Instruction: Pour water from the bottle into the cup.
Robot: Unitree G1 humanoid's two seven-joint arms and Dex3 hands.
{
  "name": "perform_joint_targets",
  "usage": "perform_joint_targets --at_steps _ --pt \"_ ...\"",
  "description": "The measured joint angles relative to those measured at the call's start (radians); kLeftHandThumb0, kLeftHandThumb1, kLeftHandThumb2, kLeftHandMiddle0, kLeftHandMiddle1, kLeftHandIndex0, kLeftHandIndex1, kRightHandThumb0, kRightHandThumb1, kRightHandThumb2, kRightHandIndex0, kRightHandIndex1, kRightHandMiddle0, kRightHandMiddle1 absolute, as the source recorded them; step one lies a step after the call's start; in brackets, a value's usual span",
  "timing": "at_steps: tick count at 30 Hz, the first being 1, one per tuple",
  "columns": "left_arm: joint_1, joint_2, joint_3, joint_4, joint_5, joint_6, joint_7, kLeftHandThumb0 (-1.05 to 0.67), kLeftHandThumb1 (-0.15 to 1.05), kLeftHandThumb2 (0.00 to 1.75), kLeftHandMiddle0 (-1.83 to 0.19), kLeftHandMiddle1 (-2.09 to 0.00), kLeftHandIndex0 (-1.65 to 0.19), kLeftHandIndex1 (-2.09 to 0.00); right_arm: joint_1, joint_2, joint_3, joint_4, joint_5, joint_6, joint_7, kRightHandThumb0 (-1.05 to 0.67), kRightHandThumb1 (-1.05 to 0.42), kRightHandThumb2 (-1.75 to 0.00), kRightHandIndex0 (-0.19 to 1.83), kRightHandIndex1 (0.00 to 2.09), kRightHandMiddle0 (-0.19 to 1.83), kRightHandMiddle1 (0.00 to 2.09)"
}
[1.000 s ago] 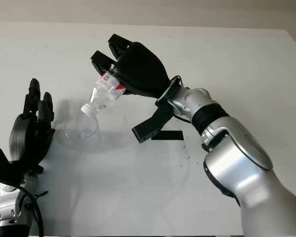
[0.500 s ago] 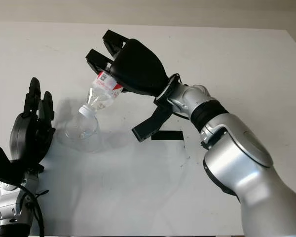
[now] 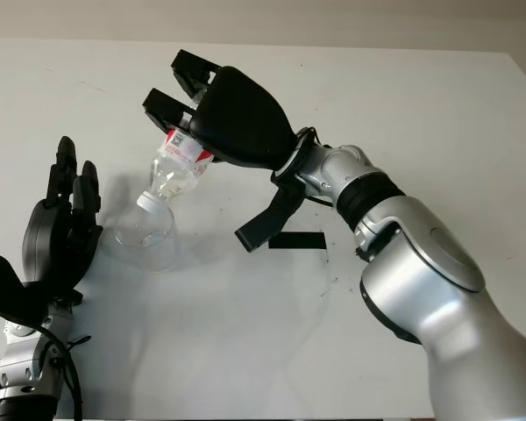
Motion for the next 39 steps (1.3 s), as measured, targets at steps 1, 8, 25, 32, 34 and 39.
perform_joint_targets --at_steps 1,8,25,32,34,39 --pt "0.0 0.0 0.0 0.001 0.0 0.0 0.0 -0.74 1.05 0.57 0.19 -0.01 0.19 0.0 0.001 0.004 -0.011 0.005 0.025 -0.017 0.011 -0.5 -1.05 -0.33 1.15 2.09 0.8 2.09" --pt "-0.005 0.002 0.001 0.007 0.0 -0.001 -0.004 -0.75 1.05 0.58 0.19 0.0 0.19 0.0 0.089 0.056 -0.237 0.028 0.393 -0.198 0.328 -0.39 -1.05 -0.32 1.22 2.09 0.88 2.09" --pt "-0.003 0.004 0.019 0.012 -0.01 -0.002 -0.026 -0.75 1.05 0.59 0.19 -0.01 0.19 0.0 0.488 0.15 -0.721 -0.302 1.156 0.053 1.253 -0.37 -1.05 -0.51 1.18 2.09 0.87 2.09" --pt "0.002 0.005 0.027 0.013 -0.022 -0.002 -0.039 -0.75 1.05 0.59 0.19 0.0 0.19 0.0 0.723 0.143 -0.8 -0.686 1.308 0.407 1.416 -0.41 -1.05 -0.51 1.18 2.09 0.85 2.09" --pt "0.001 0.005 0.027 0.015 -0.024 -0.003 -0.044 -0.75 1.05 0.6 0.19 0.0 0.19 0.0 0.783 0.14 -0.816 -0.789 1.325 0.489 1.424 -0.42 -1.05 -0.49 1.16 2.09 0.83 2.09" --pt "0.002 0.005 0.027 0.017 -0.027 -0.003 -0.046 -0.75 1.05 0.6 0.19 0.0 0.19 0.0 0.908 0.123 -0.839 -0.979 1.336 0.582 1.436 -0.42 -1.05 -0.48 1.11 2.09 0.74 2.09"
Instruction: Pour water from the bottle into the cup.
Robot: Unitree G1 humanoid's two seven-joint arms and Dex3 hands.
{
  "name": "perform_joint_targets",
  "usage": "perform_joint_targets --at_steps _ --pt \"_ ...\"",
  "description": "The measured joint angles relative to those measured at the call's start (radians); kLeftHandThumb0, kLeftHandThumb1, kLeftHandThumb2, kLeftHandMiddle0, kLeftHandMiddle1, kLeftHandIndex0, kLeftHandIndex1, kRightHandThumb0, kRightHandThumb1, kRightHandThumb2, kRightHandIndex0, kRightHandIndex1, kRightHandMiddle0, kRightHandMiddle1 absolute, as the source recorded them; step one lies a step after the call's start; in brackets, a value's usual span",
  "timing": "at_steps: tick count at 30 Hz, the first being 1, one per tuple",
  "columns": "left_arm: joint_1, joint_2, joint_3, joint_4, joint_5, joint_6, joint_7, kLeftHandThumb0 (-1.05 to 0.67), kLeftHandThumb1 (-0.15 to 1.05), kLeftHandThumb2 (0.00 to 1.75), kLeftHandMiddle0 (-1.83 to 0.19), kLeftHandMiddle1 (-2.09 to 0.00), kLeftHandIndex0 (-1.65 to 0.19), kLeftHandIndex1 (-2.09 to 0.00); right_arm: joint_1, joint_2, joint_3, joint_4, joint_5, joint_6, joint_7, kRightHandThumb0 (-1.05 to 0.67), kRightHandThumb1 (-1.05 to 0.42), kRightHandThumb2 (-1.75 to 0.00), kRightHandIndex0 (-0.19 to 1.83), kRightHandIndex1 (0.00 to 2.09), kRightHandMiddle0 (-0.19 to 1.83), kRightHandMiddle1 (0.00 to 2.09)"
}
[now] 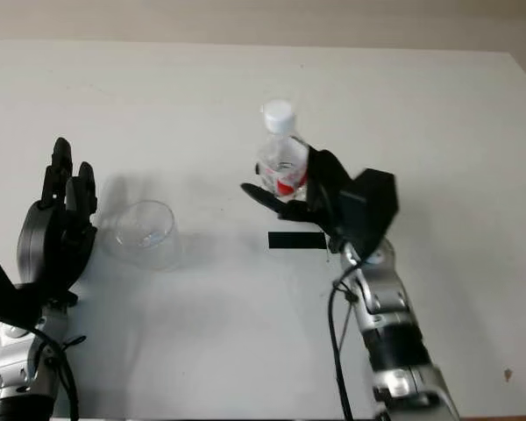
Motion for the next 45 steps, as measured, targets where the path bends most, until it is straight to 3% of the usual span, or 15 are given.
perform_joint_targets --at_steps 11,25,36,40,44,45 --pt "0.006 0.0 0.002 0.001 -0.003 -0.001 0.002 -0.76 1.05 0.6 0.19 0.0 0.19 0.0 0.13 0.004 -0.024 -0.063 -0.029 -0.008 -0.017 -0.44 -1.05 -0.46 1.05 2.09 0.59 2.09" --pt "0.012 0.0 0.009 0.005 -0.008 -0.003 -0.009 -0.75 1.05 0.59 0.19 0.0 0.19 0.0 0.125 0.071 -0.025 0.075 -0.086 -0.181 -0.098 -0.48 -1.05 -0.44 1.12 2.09 0.65 2.09" --pt "0.013 0.002 0.011 0.015 -0.007 -0.009 -0.012 -0.76 1.05 0.59 0.19 0.0 0.19 0.0 0.099 0.101 -0.029 0.102 -0.066 -0.145 -0.088 -0.5 -1.05 -0.43 1.08 2.09 0.67 2.09" --pt "0.013 0.005 0.012 0.017 -0.007 -0.01 -0.012 -0.75 1.05 0.6 0.19 0.0 0.19 0.0 0.097 0.093 -0.024 0.091 -0.071 -0.125 -0.059 -0.54 -1.05 -0.36 0.91 2.09 0.57 2.09" --pt "0.013 0.005 0.012 0.017 -0.007 -0.01 -0.012 -0.75 1.05 0.6 0.19 0.0 0.19 0.0 0.103 0.076 -0.018 0.073 -0.074 -0.116 -0.019 -0.61 -1.05 -0.17 0.33 2.04 0.12 2.04" --pt "0.013 0.005 0.012 0.017 -0.007 -0.01 -0.013 -0.75 1.05 0.6 0.19 0.0 0.19 0.0 0.106 0.075 -0.018 0.069 -0.071 -0.114 -0.008 -0.62 -1.05 -0.15 0.28 2.03 0.08 2.01"
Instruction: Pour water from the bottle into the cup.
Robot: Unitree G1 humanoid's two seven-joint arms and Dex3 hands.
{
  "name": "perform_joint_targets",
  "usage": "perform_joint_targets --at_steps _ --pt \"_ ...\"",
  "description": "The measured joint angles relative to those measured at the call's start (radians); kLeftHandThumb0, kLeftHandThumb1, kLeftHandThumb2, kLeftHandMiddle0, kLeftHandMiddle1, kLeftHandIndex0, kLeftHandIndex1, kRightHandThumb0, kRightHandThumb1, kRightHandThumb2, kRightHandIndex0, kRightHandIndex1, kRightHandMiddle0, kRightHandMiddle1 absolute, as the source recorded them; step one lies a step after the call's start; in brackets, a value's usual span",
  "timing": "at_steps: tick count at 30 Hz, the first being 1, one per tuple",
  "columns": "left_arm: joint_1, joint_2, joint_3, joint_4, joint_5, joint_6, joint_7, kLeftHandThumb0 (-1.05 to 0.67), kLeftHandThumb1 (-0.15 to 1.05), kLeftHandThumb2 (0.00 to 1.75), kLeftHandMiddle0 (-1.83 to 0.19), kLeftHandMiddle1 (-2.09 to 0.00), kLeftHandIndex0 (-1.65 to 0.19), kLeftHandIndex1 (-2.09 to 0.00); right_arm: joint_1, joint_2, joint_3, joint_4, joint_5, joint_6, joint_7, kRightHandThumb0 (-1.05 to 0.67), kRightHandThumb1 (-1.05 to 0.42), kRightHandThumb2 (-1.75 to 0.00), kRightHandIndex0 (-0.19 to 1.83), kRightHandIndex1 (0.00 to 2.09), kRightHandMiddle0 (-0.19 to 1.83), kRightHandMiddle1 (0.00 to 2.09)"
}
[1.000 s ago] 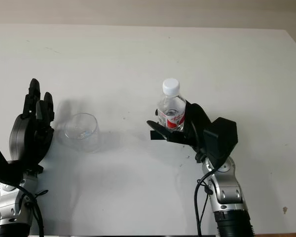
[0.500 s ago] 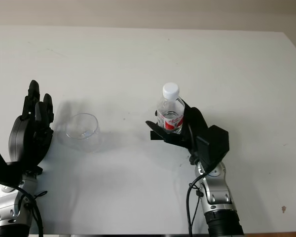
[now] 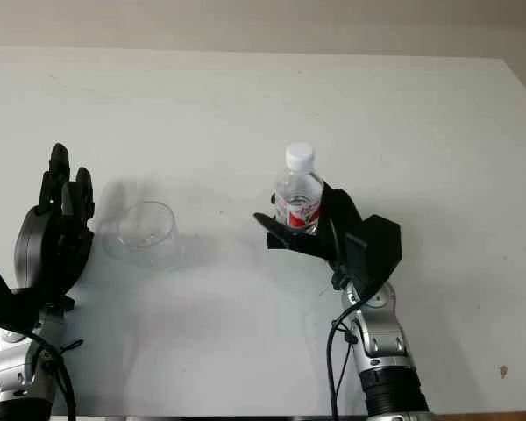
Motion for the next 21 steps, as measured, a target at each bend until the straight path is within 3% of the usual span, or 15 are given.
perform_joint_targets --at_steps 5,8,17,21 --pt "0.0 0.0 0.0 0.0 -0.002 0.0 -0.004 -0.74 1.05 0.6 0.19 0.0 0.19 0.0 0.017 -0.007 -0.003 -0.009 0.02 -0.003 0.047 -0.66 -1.01 -0.06 0.06 1.57 0.03 1.54" --pt "0.0 0.001 0.0 0.0 -0.002 0.0 -0.004 -0.74 1.05 0.61 0.19 0.0 0.19 0.0 0.032 -0.013 -0.004 -0.023 0.022 -0.007 0.062 -0.65 -0.99 -0.05 0.03 1.27 0.02 1.34" --pt "-0.001 0.003 0.001 0.009 -0.002 -0.006 -0.011 -0.75 1.05 0.6 0.19 0.0 0.19 0.0 0.044 -0.02 -0.002 -0.032 0.009 -0.017 0.076 -0.67 -1.0 -0.05 -0.01 1.1 -0.01 1.18" --pt "-0.003 0.006 0.004 0.014 -0.003 -0.01 -0.013 -0.74 1.05 0.61 0.19 0.0 0.19 0.0 0.049 -0.028 0.001 -0.03 -0.019 -0.044 0.065 -0.68 -0.99 -0.05 0.0 0.89 0.0 1.03"
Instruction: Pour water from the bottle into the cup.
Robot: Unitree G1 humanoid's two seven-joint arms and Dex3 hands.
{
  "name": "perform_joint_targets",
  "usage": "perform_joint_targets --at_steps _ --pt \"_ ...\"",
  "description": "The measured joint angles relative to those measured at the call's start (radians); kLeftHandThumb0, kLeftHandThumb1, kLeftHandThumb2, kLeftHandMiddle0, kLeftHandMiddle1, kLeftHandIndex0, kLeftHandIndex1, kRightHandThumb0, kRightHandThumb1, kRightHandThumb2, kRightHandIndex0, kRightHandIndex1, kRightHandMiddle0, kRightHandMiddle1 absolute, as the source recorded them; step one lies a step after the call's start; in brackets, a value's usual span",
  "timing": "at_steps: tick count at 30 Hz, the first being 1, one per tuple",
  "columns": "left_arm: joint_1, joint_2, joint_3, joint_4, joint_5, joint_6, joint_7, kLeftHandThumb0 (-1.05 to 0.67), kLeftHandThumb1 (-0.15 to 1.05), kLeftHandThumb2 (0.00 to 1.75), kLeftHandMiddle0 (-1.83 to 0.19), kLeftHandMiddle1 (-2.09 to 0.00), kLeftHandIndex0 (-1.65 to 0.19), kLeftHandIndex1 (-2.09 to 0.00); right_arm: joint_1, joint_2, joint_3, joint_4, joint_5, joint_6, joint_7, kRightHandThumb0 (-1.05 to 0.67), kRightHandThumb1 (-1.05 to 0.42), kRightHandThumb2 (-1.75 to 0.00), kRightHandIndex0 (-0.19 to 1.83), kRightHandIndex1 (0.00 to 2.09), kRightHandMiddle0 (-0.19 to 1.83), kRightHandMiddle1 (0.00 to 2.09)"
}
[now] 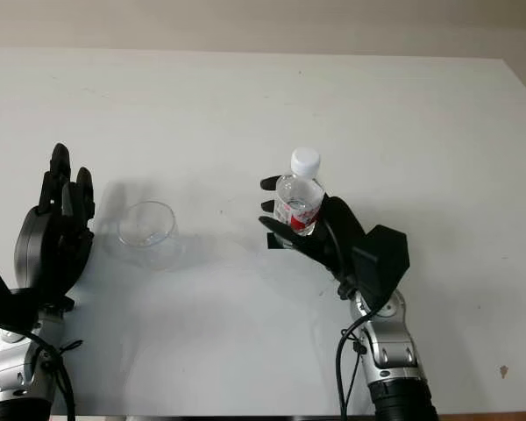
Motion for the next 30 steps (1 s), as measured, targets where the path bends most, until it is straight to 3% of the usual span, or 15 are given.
perform_joint_targets --at_steps 3,4,8,19,30 --pt "0.0 0.006 0.0 0.002 0.0 0.0 0.0 -0.74 1.05 0.61 0.19 0.0 0.19 0.0 0.001 -0.01 0.007 0.013 -0.024 -0.035 0.001 -0.75 -0.96 -0.05 0.02 0.33 -0.02 0.56" --pt "0.0 0.007 0.001 0.003 0.0 0.0 0.0 -0.73 1.05 0.62 0.19 0.0 0.19 0.0 0.001 -0.016 0.009 0.02 -0.029 -0.048 0.005 -0.78 -0.95 -0.05 -0.06 0.15 -0.07 0.37" --pt "0.0 0.008 0.001 0.003 0.0 0.0 0.001 -0.73 1.05 0.62 0.19 0.0 0.19 0.0 0.003 -0.039 0.014 0.056 -0.052 -0.121 0.013 -0.87 -0.93 -0.05 -0.18 0.01 -0.18 0.06" --pt "-0.001 0.01 0.006 0.004 -0.004 -0.001 0.001 -0.72 1.05 0.61 0.19 0.0 0.19 0.0 0.011 -0.048 -0.014 0.118 -0.034 -0.284 -0.008 -0.95 -1.0 -0.06 -0.19 0.0 -0.19 0.0" --pt "0.0 0.009 0.006 0.005 -0.008 -0.002 -0.001 -0.72 1.05 0.61 0.19 0.0 0.19 0.0 0.014 -0.032 -0.059 0.116 0.027 -0.275 -0.055 -0.95 -1.03 -0.06 -0.19 0.0 -0.19 0.0"
